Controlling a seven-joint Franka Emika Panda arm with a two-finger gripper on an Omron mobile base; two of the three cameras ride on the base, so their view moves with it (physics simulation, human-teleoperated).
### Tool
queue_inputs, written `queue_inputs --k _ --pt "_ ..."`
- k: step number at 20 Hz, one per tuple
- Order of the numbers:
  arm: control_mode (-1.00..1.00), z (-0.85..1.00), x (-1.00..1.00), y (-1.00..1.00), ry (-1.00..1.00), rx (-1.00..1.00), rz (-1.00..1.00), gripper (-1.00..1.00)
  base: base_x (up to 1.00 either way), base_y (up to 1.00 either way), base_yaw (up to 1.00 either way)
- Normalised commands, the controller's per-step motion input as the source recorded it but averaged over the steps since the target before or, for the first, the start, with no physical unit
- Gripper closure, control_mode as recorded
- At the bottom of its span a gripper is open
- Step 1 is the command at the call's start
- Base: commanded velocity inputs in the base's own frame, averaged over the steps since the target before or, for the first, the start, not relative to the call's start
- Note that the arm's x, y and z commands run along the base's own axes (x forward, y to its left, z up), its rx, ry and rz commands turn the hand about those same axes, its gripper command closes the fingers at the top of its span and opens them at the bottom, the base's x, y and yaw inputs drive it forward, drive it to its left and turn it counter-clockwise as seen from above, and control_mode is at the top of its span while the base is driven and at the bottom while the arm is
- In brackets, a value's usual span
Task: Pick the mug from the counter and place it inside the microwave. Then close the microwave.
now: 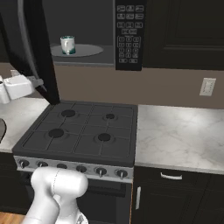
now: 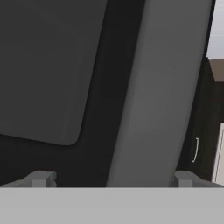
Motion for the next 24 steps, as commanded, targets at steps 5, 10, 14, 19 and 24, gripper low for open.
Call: queue_inputs --k 5,10,14,19,24 --pt "-1.00 0.00 0.62 -0.41 0.05 0.00 0.01 -1.00 0.00 0.00 0.00" --pt "-1.00 0.01 0.51 -0.31 0.04 0.00 0.01 -1.00 0.00 0.00 0.00" --pt "-1.00 0.07 0.41 -0.26 0.03 0.00 0.02 -1.00 0.00 0.00 0.00" --pt "-1.00 0.14 0.34 -0.27 0.05 0.00 0.03 -1.00 0.00 0.00 0.00" --pt "-1.00 0.07 0.35 -0.27 0.07 0.01 0.05 -1.00 0.00 0.00 0.00"
